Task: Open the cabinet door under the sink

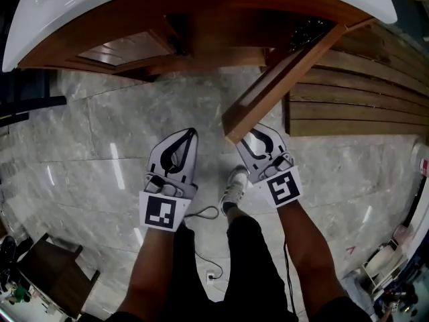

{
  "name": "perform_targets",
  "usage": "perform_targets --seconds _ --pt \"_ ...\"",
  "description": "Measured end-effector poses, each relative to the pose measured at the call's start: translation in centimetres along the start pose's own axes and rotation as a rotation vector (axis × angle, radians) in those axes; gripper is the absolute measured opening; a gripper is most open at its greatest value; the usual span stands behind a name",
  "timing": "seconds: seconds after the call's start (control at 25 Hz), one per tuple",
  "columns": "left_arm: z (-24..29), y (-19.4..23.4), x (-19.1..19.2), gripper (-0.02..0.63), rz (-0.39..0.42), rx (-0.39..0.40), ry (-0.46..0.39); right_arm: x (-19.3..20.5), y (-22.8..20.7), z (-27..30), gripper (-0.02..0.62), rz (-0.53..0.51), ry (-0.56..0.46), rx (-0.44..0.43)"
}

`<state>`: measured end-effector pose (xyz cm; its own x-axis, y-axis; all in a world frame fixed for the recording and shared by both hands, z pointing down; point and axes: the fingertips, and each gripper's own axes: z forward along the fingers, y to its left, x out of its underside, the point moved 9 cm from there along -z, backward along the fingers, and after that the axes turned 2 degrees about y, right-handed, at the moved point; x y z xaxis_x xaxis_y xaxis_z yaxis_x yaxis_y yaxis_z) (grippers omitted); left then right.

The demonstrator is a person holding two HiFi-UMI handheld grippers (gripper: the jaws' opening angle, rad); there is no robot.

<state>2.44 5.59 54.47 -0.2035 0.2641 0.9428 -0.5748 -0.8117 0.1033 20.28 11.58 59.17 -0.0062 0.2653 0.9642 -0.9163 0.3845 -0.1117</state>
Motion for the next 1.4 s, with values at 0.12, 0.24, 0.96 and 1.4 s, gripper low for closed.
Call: perform_targets --seconds 0.12,0.24,0.96,1.4 --pt "-0.2 -1.4 0.0 0.021 -0.010 -0.011 0.013 0.4 -0.6 -2.2 0.091 -0.006 0.010 -0.038" --pt "-0.2 -2.9 0.2 0.021 -0.021 -0.002 0.035 0.9 -1.4 -4.6 0.091 -0.062 0.083 -0.088" --pt "0.2 -3.2 0.7 0.021 -0.012 0.076 0.064 2.4 -3.6 -12.5 0.093 -0.046 0.110 0.192" --pt "-0.5 -2.8 1.0 0.021 -0.022 0.110 0.077 4.2 -5.0 -17.2 0.147 -0.030 0.224 0.396"
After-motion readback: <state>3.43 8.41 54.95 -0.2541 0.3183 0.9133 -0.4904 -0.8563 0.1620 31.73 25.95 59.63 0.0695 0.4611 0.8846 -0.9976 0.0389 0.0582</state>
